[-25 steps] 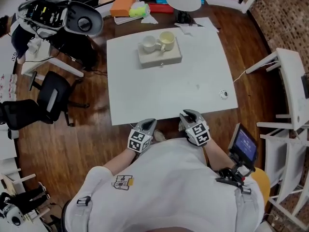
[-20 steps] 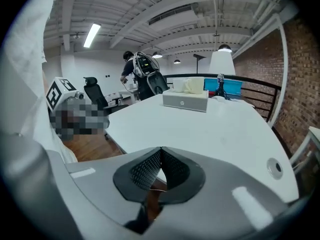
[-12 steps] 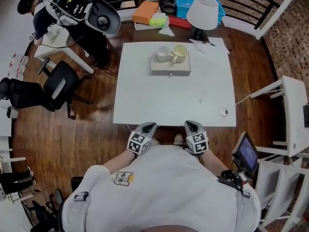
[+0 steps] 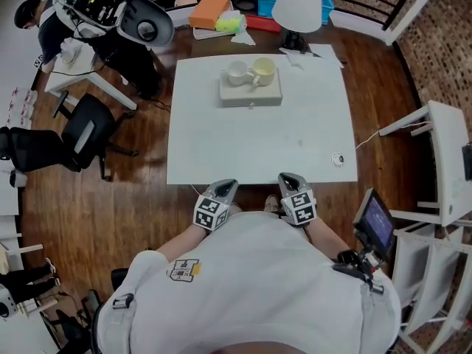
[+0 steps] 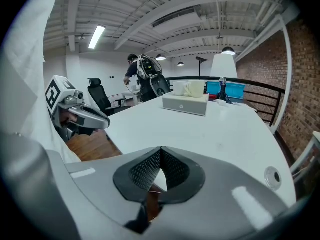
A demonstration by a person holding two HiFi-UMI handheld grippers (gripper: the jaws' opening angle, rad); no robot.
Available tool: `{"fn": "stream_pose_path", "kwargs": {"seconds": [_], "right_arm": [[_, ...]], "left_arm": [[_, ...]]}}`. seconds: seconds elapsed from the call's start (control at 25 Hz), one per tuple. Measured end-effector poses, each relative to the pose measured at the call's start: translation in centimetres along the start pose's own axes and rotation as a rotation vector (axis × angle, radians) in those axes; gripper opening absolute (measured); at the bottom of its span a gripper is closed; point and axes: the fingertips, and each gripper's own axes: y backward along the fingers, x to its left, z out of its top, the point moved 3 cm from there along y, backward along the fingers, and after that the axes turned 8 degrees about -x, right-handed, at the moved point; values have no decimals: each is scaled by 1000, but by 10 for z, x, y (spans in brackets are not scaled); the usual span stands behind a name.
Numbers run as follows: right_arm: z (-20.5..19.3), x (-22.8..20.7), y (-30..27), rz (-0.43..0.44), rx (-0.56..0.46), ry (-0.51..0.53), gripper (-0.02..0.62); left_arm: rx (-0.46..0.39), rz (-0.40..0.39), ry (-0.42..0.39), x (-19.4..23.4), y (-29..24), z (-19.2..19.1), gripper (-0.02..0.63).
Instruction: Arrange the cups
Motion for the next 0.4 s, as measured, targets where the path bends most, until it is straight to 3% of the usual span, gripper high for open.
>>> {"fn": "stream_pose_path", "kwargs": {"seconds": [0.4], "right_arm": [[7,-11,2,-1,-16,44,0]], "left_arm": [[-19,-20,8,-9,-15,1,6]]}}
